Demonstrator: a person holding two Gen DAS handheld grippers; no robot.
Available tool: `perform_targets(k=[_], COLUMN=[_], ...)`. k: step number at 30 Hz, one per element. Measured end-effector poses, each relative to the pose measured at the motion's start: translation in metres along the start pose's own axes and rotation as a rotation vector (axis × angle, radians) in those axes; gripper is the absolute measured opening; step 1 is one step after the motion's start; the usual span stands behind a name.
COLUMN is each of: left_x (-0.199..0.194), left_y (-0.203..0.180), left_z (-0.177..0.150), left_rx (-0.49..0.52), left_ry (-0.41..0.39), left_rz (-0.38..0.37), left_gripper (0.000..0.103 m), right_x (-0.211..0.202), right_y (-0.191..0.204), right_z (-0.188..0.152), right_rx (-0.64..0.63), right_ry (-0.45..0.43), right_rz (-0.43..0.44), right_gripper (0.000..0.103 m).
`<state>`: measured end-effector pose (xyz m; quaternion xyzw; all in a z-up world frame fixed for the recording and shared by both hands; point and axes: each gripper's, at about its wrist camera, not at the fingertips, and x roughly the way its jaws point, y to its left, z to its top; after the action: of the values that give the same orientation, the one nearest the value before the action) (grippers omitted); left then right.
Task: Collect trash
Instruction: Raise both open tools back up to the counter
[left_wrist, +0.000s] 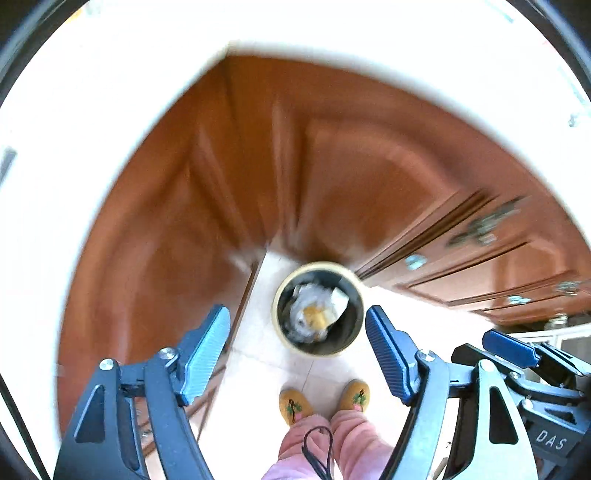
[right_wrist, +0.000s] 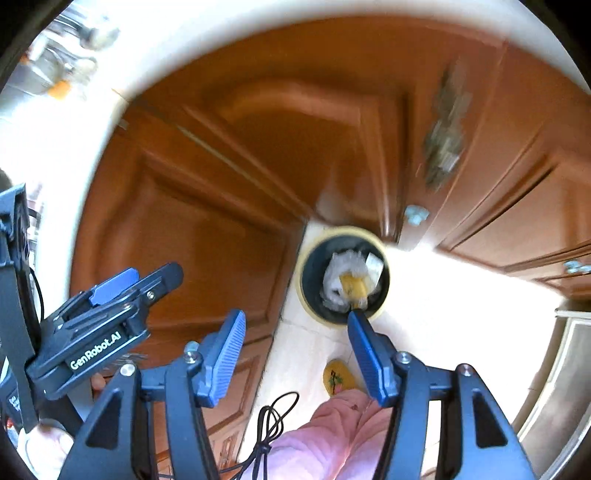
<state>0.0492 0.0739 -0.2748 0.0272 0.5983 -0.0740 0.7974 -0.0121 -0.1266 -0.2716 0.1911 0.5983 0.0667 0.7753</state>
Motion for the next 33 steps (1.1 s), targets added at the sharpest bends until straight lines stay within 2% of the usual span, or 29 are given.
perform_targets(k=[6,9,15,20,27,33], left_x=[-0.107,-0.146,-0.202,-0.216,-0.239,-0.243], left_y=[-0.024,-0.036,-0.055,-0.064,-0.074,-0.078], left_z=[0.039,0.056,0.083,0.102,0.122,0.151], left_rx=[0.045,0.070,0.114,0.121,0.157,0.158], left_ry=[-0.173,-0.245,-0.356,-0.387,-0.428,-0.440], left_rz=[-0.047,-0.056,-0.055,-0.063,-0.048,-0.049], left_gripper=[0.086,0.087,0.087,0.087,0.087,0.088], right_x=[-0.107,-0.155,-0.219,-0.249,-0.274,-0.292], right_y=[0.034,0.043,0.047,0.044,0.033,0.027], right_z=[0.007,0.007,0.009,0.012,0.024,0.063], right_rx=[-0.034,-0.027,0.000,-0.004,-0.003,-0.034], right_ry=[-0.212,-0.308,-0.436,-0.511,-0.559,-0.596], right_rz=[-0.033,-0.067,-0.104,-0.139,-0.163,-0.208], right_gripper=[0.058,0.058,0.058,0.058,0.058,0.058])
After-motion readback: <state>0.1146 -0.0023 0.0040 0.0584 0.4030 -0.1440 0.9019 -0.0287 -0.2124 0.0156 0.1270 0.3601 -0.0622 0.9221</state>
